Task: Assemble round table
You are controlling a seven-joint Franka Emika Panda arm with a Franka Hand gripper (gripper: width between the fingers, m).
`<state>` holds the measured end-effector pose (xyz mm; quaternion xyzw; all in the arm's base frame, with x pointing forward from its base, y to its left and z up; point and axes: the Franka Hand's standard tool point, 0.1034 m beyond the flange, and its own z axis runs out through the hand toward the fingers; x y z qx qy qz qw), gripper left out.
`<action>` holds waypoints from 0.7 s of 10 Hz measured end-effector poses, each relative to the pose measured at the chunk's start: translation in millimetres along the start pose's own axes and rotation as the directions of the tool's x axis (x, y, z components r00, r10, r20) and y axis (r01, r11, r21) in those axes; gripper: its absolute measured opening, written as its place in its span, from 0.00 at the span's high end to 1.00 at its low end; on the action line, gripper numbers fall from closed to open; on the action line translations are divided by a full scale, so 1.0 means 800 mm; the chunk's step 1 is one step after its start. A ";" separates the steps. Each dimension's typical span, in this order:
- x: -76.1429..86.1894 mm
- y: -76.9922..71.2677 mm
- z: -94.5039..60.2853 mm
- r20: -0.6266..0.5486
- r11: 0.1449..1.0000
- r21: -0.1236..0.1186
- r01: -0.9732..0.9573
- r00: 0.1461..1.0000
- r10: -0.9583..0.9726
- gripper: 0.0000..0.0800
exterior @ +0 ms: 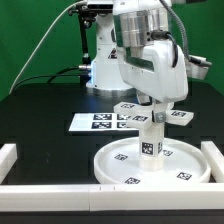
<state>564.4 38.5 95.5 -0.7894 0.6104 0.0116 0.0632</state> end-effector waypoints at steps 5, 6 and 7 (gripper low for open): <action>-0.011 -0.003 -0.044 0.017 0.997 0.038 0.074 0.997 -0.074 0.19; -0.012 -0.002 -0.051 0.017 0.996 0.044 0.081 0.996 -0.082 0.19; -0.012 -0.001 -0.046 0.017 0.996 0.039 0.082 0.996 -0.082 0.19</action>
Offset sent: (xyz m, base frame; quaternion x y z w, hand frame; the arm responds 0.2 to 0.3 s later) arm -0.0166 0.0117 0.0424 -0.0063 -0.0344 -0.0325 0.9989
